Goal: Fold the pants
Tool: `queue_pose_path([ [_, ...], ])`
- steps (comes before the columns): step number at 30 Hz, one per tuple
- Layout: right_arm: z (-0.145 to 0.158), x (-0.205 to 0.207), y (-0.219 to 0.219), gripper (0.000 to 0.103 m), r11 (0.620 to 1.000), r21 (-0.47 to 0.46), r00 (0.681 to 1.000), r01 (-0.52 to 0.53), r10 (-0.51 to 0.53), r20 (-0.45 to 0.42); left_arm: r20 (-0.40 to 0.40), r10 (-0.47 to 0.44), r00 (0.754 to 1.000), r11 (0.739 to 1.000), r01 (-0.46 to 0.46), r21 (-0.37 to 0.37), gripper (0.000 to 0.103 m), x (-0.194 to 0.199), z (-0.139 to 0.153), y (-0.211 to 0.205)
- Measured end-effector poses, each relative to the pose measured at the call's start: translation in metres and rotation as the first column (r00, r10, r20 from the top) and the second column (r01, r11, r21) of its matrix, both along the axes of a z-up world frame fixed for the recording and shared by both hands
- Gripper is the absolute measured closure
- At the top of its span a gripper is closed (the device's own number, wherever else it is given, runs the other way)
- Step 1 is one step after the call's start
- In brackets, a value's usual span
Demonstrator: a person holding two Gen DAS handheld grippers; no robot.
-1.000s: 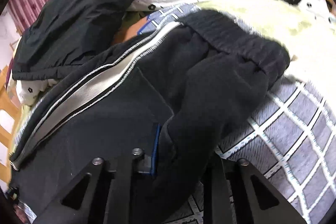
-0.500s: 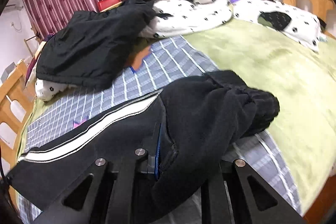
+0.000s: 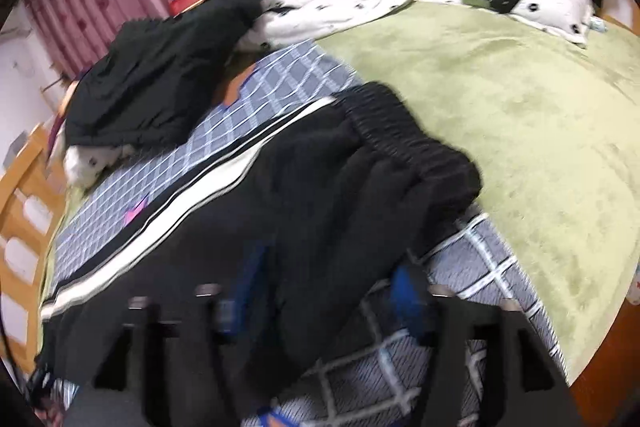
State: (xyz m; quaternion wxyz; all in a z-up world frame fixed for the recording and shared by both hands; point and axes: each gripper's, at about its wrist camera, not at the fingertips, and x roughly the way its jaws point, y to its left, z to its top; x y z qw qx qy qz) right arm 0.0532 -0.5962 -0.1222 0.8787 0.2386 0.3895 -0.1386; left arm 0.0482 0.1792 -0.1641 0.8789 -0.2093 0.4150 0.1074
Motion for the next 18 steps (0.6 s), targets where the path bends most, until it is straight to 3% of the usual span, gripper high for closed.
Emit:
queue_pose_path([
  [2,-0.009,0.012,-0.010,0.028,0.999,0.028,1.000,0.029,-0.030,0.006,0.007,0.009,1.000,1.000,-0.009,0.010,0.033,-0.004,0.002,0.003],
  [4,-0.020,0.025,-0.020,0.016,0.995,0.072,0.997,0.070,-0.071,0.014,0.023,0.028,0.999,0.999,-0.029,0.016,0.033,-0.010,0.005,0.007],
  [5,-0.023,0.031,-0.024,0.016,0.993,0.076,0.995,0.096,-0.096,0.005,0.033,0.039,0.999,0.999,-0.040,0.005,0.033,-0.014,0.005,0.011],
  [6,-0.024,0.039,-0.025,0.025,0.992,0.058,0.993,0.116,-0.116,-0.012,0.041,0.048,0.998,0.999,-0.048,-0.014,0.033,-0.017,0.005,0.014],
  [7,-0.021,0.041,-0.026,0.061,0.991,0.022,0.991,0.133,-0.132,-0.015,0.047,0.055,0.997,0.998,-0.053,-0.041,0.033,-0.020,0.004,0.018],
  [8,-0.014,0.045,-0.026,0.068,0.988,-0.049,0.989,0.148,-0.149,-0.013,0.049,0.059,0.997,0.997,-0.056,-0.060,0.033,-0.022,0.003,0.021],
  [9,-0.002,0.049,-0.029,0.071,0.993,-0.079,0.996,0.087,-0.084,0.040,0.052,0.060,0.997,0.996,-0.056,-0.075,0.033,-0.022,0.002,0.023],
  [11,0.016,0.044,-0.035,0.071,0.994,-0.086,0.989,0.069,-0.057,0.138,0.060,0.056,0.997,0.996,-0.051,-0.076,0.033,-0.023,0.002,0.024],
  [12,0.018,0.044,-0.034,0.072,0.993,-0.090,0.988,0.075,-0.062,0.143,0.066,0.058,0.996,0.996,-0.054,-0.066,0.032,-0.023,0.003,0.024],
  [15,0.008,0.052,-0.023,0.066,0.983,-0.181,0.999,0.036,-0.031,0.028,0.060,0.071,0.996,0.994,-0.066,-0.085,0.028,-0.017,-0.001,0.030],
  [18,-0.001,0.040,-0.022,0.060,0.977,-0.213,0.996,-0.002,-0.016,-0.083,0.077,0.099,0.992,0.981,-0.085,-0.174,0.026,-0.006,-0.007,0.044],
])
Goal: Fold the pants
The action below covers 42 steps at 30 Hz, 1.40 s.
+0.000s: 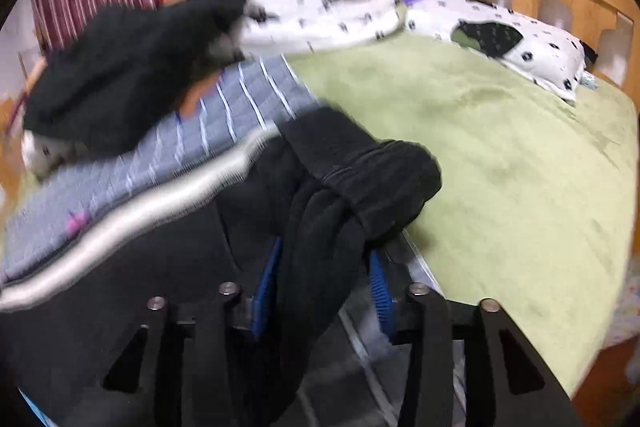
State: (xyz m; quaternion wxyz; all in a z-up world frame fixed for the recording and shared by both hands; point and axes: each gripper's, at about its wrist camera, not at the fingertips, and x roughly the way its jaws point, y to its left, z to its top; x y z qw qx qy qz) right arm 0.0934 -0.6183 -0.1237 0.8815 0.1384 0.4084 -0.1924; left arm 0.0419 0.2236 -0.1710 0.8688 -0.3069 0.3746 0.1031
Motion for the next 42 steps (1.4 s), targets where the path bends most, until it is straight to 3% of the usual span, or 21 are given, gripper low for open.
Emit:
queue_pose_path([
  [5,0.033,-0.047,0.003,0.059,0.997,-0.024,0.996,0.073,-0.072,0.060,0.049,0.082,0.995,0.991,-0.076,-0.109,0.029,0.017,-0.006,0.026],
  [7,0.050,-0.053,0.012,0.058,0.997,-0.018,0.994,0.077,-0.075,0.080,0.067,0.149,0.987,0.985,-0.142,-0.098,0.059,0.018,-0.003,0.038],
  [8,0.057,-0.053,0.017,0.058,0.997,-0.014,0.993,0.079,-0.077,0.090,0.074,0.178,0.981,0.983,-0.173,-0.061,0.080,0.019,0.000,0.044],
  [11,0.082,-0.050,0.048,0.058,0.999,0.004,0.989,0.044,-0.044,0.140,0.094,0.142,0.985,0.990,-0.141,-0.018,0.090,0.026,0.010,0.055],
  [14,0.100,-0.036,0.096,0.055,0.999,0.002,0.983,-0.036,0.035,0.182,0.102,0.104,0.989,0.989,-0.113,0.094,0.089,0.027,0.023,0.045],
  [16,0.101,-0.023,0.125,0.051,0.996,0.009,0.978,-0.093,0.089,0.189,0.047,0.092,0.995,0.978,-0.099,0.186,0.084,0.031,0.022,0.037],
  [18,0.095,-0.008,0.160,0.047,0.984,0.013,0.970,-0.175,0.170,0.176,-0.068,0.116,0.991,0.971,-0.099,0.217,0.063,0.035,0.013,0.041],
  [21,0.077,0.013,0.205,0.043,0.966,-0.017,0.960,-0.259,0.259,0.105,-0.130,0.125,0.984,0.962,-0.088,0.258,0.057,0.027,0.017,0.047],
  [25,0.056,0.037,0.250,0.043,0.924,-0.026,0.925,-0.380,0.381,0.000,-0.114,0.118,0.986,0.907,-0.061,0.417,0.047,0.009,0.055,0.039],
  [28,0.051,0.051,0.278,0.043,0.894,-0.090,0.898,-0.439,0.439,-0.018,-0.069,0.007,0.998,0.924,0.020,0.382,0.041,0.020,0.079,0.029],
  [32,0.056,0.077,0.303,0.043,0.863,-0.135,0.869,-0.487,0.494,0.027,-0.094,-0.121,0.988,0.933,0.146,0.329,0.041,0.062,0.086,0.012],
  [34,0.056,0.092,0.306,0.043,0.857,-0.125,0.860,-0.500,0.508,0.043,-0.099,-0.174,0.980,0.912,0.199,0.358,0.041,0.089,0.086,0.003],
  [38,0.036,0.110,0.306,0.043,0.875,-0.087,0.872,-0.476,0.482,0.077,-0.122,-0.173,0.977,0.844,0.211,0.492,0.041,0.129,0.075,-0.010],
  [39,0.029,0.111,0.305,0.043,0.881,-0.071,0.878,-0.468,0.473,0.077,-0.110,-0.184,0.977,0.844,0.215,0.491,0.041,0.140,0.073,-0.008],
  [42,0.003,0.115,0.291,0.043,0.901,-0.017,0.900,-0.434,0.434,0.044,-0.098,-0.192,0.976,0.900,0.215,0.379,0.041,0.160,0.062,0.011],
])
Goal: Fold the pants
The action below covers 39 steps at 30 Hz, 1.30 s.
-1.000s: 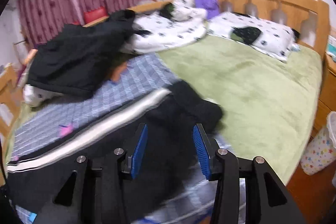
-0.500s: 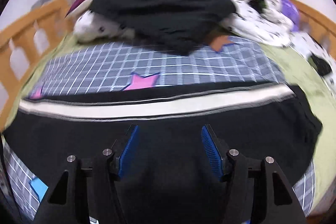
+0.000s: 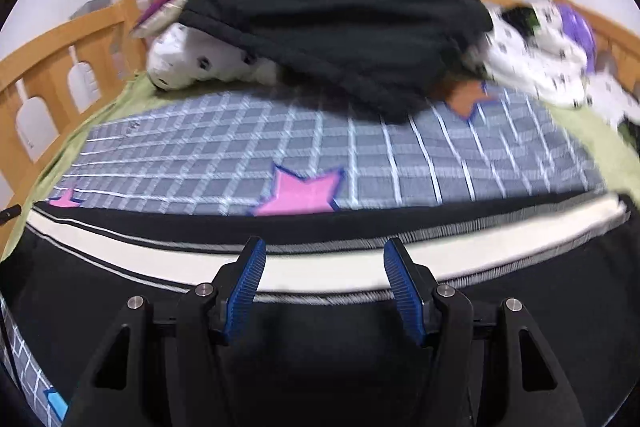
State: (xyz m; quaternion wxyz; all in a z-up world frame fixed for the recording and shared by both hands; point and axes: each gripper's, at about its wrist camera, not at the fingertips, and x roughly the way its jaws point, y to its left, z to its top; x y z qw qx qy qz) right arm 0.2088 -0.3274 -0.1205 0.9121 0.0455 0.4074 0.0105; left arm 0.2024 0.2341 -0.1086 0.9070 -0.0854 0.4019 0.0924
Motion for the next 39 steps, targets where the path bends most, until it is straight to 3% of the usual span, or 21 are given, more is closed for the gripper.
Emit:
queue_pose_path([
  [3,-0.007,0.005,-0.017,0.043,1.000,0.020,0.999,0.023,-0.022,-0.026,-0.025,0.031,0.999,0.996,-0.032,-0.079,0.041,0.014,-0.016,0.019],
  [7,0.002,0.011,-0.032,0.043,0.997,0.062,0.999,0.035,-0.037,0.022,-0.068,0.031,0.997,0.996,-0.037,-0.081,0.044,0.029,-0.034,0.022],
  [9,0.003,0.014,-0.036,0.043,0.998,0.041,0.998,0.039,-0.041,0.038,-0.098,0.034,0.995,0.999,-0.034,-0.003,0.075,0.039,-0.042,0.015],
  [10,0.003,0.014,-0.037,0.043,0.998,0.038,0.998,0.041,-0.043,0.038,-0.097,0.032,0.995,0.999,-0.030,0.026,0.077,0.041,-0.043,0.013],
  [11,0.001,0.015,-0.039,0.043,0.998,0.041,0.999,0.040,-0.042,0.029,-0.086,0.025,0.996,0.999,-0.023,0.029,0.081,0.040,-0.042,0.012],
  [15,0.002,0.021,-0.036,0.043,1.000,0.023,0.999,0.012,-0.013,0.030,0.055,0.058,0.997,0.998,-0.058,-0.005,0.082,0.022,-0.017,0.023],
  [18,0.006,0.027,-0.025,0.043,0.998,-0.023,0.998,-0.063,0.064,0.025,0.027,0.077,0.997,0.996,-0.076,-0.048,0.082,0.023,-0.025,0.032],
  [21,0.005,0.041,-0.009,0.040,0.977,-0.072,0.980,-0.199,0.200,0.012,-0.009,0.074,0.997,0.997,-0.074,-0.005,0.082,0.027,-0.037,0.025],
  [26,-0.023,0.075,0.017,0.040,0.895,-0.113,0.900,-0.431,0.416,-0.132,-0.002,0.074,0.997,0.997,-0.074,-0.035,0.082,0.024,-0.032,0.029],
  [27,-0.028,0.077,0.021,0.042,0.880,-0.134,0.887,-0.456,0.436,-0.152,-0.003,0.075,0.997,0.996,-0.075,-0.042,0.082,0.025,-0.032,0.031],
  [30,-0.043,0.073,0.035,0.098,0.819,-0.212,0.845,-0.533,0.504,-0.181,0.001,0.075,0.997,0.996,-0.075,-0.044,0.082,0.025,-0.032,0.032],
  [33,-0.037,0.060,0.039,0.100,0.798,-0.284,0.846,-0.531,0.520,-0.122,0.048,0.066,0.997,0.997,-0.064,-0.046,0.082,0.020,-0.023,0.031],
  [36,-0.017,0.057,0.023,0.100,0.860,-0.201,0.878,-0.469,0.478,0.000,0.083,0.046,0.996,0.999,-0.044,-0.031,0.082,0.019,-0.017,0.029],
  [39,-0.036,0.070,0.029,0.100,0.867,-0.208,0.890,-0.454,0.453,-0.054,0.019,0.067,0.998,0.998,-0.067,-0.021,0.082,0.030,-0.038,0.029],
])
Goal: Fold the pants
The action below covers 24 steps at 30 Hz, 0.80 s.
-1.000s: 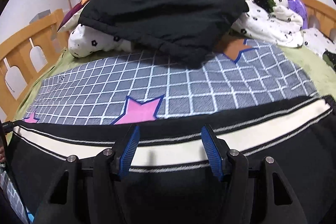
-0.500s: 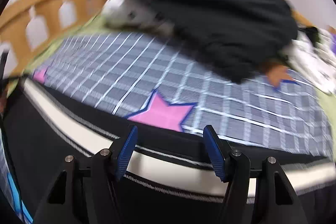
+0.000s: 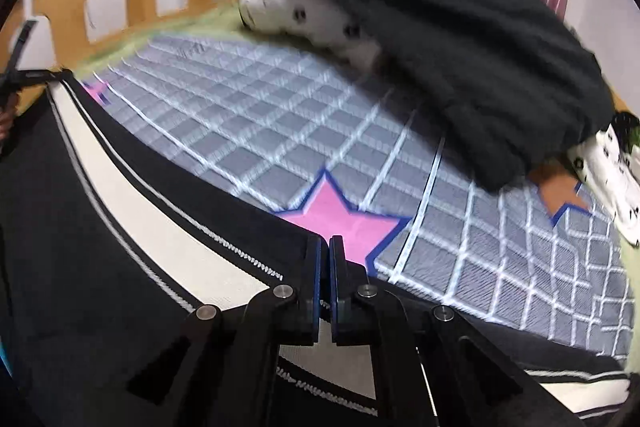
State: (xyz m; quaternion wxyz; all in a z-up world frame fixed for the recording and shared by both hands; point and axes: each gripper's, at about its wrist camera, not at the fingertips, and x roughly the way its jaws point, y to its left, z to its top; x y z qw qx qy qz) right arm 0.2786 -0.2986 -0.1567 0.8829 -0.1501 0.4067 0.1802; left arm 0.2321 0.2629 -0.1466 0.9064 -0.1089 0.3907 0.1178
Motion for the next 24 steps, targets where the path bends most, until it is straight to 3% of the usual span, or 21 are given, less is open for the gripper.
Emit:
queue_pose_path([
  [2,-0.016,0.003,0.009,0.100,0.998,-0.056,1.000,0.015,-0.015,0.002,-0.022,0.011,1.000,1.000,-0.010,0.026,0.079,0.003,-0.009,-0.004],
  [5,-0.006,0.007,0.002,0.092,0.997,-0.011,0.997,0.072,-0.072,-0.022,-0.026,0.025,0.999,0.999,-0.024,0.027,0.072,0.000,-0.001,-0.007],
  [7,0.005,0.007,-0.010,0.075,0.992,0.020,0.992,0.121,-0.120,-0.034,-0.023,0.025,0.999,0.999,-0.024,0.028,0.067,-0.004,0.007,-0.009],
  [9,0.018,-0.003,-0.034,0.064,0.973,0.072,0.975,0.220,-0.220,-0.012,-0.006,0.033,0.999,0.999,-0.033,0.043,0.044,-0.009,0.016,-0.011],
  [10,0.019,-0.006,-0.042,0.064,0.965,0.079,0.969,0.249,-0.249,-0.008,0.017,0.037,0.999,0.998,-0.037,0.048,0.040,-0.012,0.021,-0.013],
  [14,-0.015,0.010,-0.057,0.066,0.939,0.010,0.937,0.343,-0.341,-0.076,0.025,0.021,0.999,0.999,-0.021,0.038,0.039,-0.016,0.028,-0.020],
  [17,0.000,0.009,-0.052,0.066,0.931,0.006,0.930,0.365,-0.364,-0.037,0.025,0.002,1.000,1.000,-0.003,0.026,0.039,-0.030,0.036,-0.028],
  [21,0.043,-0.024,-0.050,0.064,0.903,0.166,0.917,0.396,-0.398,-0.023,0.040,-0.047,0.998,0.999,0.048,-0.011,0.039,-0.069,0.049,-0.043],
  [24,0.065,-0.064,-0.043,0.044,0.875,0.250,0.906,0.415,-0.422,-0.029,0.032,-0.066,0.997,0.994,0.069,-0.082,0.039,-0.098,0.051,-0.053],
])
